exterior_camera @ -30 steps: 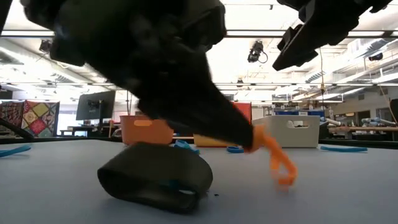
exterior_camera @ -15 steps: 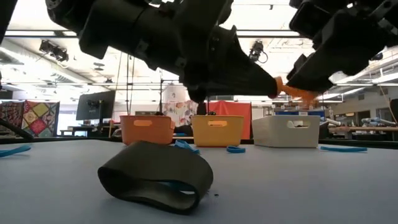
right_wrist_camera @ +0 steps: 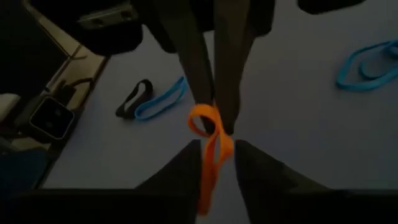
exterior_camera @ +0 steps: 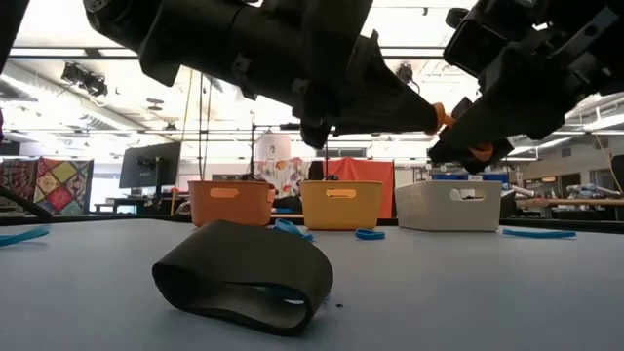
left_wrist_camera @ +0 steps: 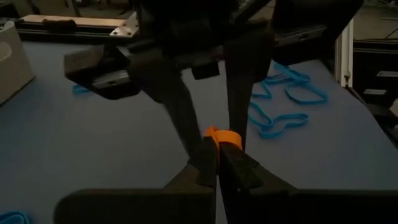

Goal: Sort rubber bands into baskets
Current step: Put the orange rubber band into the yellow bin

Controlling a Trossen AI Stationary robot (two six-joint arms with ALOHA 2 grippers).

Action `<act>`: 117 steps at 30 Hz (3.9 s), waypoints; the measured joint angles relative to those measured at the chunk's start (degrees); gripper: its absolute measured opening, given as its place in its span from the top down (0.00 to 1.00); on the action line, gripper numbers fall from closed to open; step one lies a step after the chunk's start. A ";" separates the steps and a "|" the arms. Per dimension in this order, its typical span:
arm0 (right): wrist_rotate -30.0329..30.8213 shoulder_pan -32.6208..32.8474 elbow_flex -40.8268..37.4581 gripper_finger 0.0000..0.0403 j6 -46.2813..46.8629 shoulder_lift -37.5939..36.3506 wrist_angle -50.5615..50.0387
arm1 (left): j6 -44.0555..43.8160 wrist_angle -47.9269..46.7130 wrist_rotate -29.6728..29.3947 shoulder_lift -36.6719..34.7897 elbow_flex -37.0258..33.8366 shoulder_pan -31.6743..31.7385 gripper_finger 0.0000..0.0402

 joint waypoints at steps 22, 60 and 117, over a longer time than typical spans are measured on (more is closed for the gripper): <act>-1.16 -9.80 0.23 0.98 -6.89 -0.37 -1.46 | -9.22 -23.15 -0.82 -9.30 0.00 2.93 0.71; -10.30 -51.15 25.74 0.89 -27.10 14.73 -13.20 | -9.29 -42.35 9.80 -37.44 -22.68 25.76 0.64; -12.78 -54.15 40.85 0.36 -21.36 15.55 -50.00 | -43.73 -71.57 3.72 -49.99 -25.40 -5.78 0.64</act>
